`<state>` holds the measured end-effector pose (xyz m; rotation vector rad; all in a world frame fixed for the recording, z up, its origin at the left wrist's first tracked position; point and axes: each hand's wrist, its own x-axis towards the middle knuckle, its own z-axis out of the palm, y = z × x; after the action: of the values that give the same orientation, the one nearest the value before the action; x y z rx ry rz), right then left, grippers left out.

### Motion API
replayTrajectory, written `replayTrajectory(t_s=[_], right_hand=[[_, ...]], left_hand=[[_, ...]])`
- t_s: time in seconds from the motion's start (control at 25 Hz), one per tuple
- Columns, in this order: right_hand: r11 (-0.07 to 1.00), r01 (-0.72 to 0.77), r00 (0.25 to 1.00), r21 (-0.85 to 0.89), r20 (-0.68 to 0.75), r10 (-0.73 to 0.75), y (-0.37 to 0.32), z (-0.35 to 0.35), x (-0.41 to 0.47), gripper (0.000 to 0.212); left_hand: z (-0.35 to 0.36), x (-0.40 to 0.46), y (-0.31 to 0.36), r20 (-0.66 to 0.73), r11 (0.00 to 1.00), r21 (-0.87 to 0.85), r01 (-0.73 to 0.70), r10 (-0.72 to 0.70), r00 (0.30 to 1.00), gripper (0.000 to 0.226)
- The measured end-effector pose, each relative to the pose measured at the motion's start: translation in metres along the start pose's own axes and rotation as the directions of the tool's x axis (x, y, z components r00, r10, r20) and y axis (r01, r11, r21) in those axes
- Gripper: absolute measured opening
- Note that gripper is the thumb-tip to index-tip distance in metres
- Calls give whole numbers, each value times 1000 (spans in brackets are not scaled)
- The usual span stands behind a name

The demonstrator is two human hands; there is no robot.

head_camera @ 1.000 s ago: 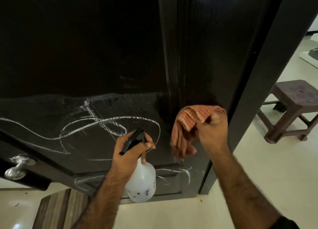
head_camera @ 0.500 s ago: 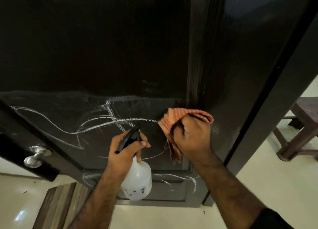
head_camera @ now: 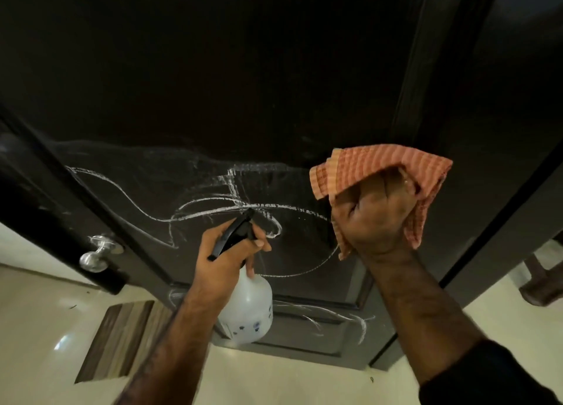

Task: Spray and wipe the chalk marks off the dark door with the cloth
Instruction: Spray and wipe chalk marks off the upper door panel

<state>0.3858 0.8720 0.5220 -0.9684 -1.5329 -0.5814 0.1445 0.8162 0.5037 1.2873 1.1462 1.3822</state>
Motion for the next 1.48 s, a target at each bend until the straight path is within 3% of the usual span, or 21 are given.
replayTrajectory(t_s=[0.08, 0.12, 0.2, 0.24, 0.36, 0.44, 0.52, 0.56, 0.64, 0.68, 0.76, 0.88, 0.96, 1.0, 1.08, 1.12, 1.16, 1.24, 1.36, 1.44, 1.48], right_hand=[[995, 34, 997, -90, 69, -28, 6, 7, -26, 15], [985, 140, 968, -104, 225, -114, 8, 4, -56, 8], [984, 167, 865, 59, 470, -175, 15, -7, -107, 19], [986, 152, 848, 64, 504, -163, 16, -13, -108, 22], [958, 186, 969, -219, 203, -142, 9, 2, -42, 19], [978, 76, 995, -194, -54, -88, -14, 10, 16, 24], [970, 153, 987, -187, -26, -161, -21, 25, 2, 14], [951, 255, 962, -175, 142, -232, -17, 31, -33, 7], [875, 479, 795, -70, 456, -399, -5, 27, -116, 23], [876, 482, 765, -8, 492, -416, 0, 25, -129, 29], [904, 419, 822, 89, 387, -419, -11, 28, -91, 33], [968, 241, 965, -70, 119, -232, -53, 33, 16, 18], [974, 190, 982, -127, 14, -190, -65, 45, 31, 6], [964, 225, 974, -139, 70, -217, -67, 50, 14, 6], [939, 344, 847, 6, 431, -313, -55, 59, -62, 15], [909, 400, 715, 112, 582, -387, -47, 56, -102, 26], [862, 479, 621, 165, 630, -466, -40, 56, -126, 34], [815, 573, 695, 86, 478, -538, -45, 66, -109, 40], [958, 280, 943, -68, 207, -261, -83, 74, 4, 24], [976, 182, 982, -117, 66, -175, -99, 76, 31, 23], [960, 234, 971, -152, 82, -224, -97, 81, 15, 19]], left_hand=[[-2, 1, -3, 40, 1000, -3, 0, 0, 999, 9], [-4, 1, -6, 80, 1000, 11, 3, -4, 997, 7], [-7, -4, -11, 141, 999, 28, 16, -20, 990, 17], [-9, -6, -14, 138, 999, 33, 30, -34, 990, 27], [-18, -9, -14, 21, 997, 43, 65, -66, 998, 54], [-26, -5, -9, 31, 1000, 22, 3, -3, 1000, 49], [-32, -2, -3, 42, 999, 18, -41, 40, 998, 40], [-36, 0, -1, 29, 999, 29, -46, 45, 999, 39], [-46, -2, -4, -8, 998, 52, -41, 41, 999, 38], [-51, -4, -5, -29, 998, 56, -35, 37, 999, 39], [-59, -5, -1, -57, 997, 76, -26, 31, 998, 41], [-71, -1, 3, -42, 995, 84, -49, 52, 998, 28], [-77, 1, 2, -59, 996, 74, -47, 51, 997, 31], [-81, 2, 1, -68, 996, 75, -43, 48, 997, 36], [-88, 4, 1, -66, 996, 73, -48, 53, 996, 34], [-91, 4, 1, -52, 996, 63, -57, 60, 997, 28], [-94, 5, 3, -45, 997, 52, -65, 67, 997, 22], [-98, 6, 6, -40, 997, 43, -70, 72, 997, 22], [-100, 9, 2, -48, 998, 50, -48, 50, 998, 30], [-100, 11, 1, -36, 998, 46, -44, 45, 998, 23], [-102, 12, 0, -26, 998, 49, -44, 46, 999, 22]])
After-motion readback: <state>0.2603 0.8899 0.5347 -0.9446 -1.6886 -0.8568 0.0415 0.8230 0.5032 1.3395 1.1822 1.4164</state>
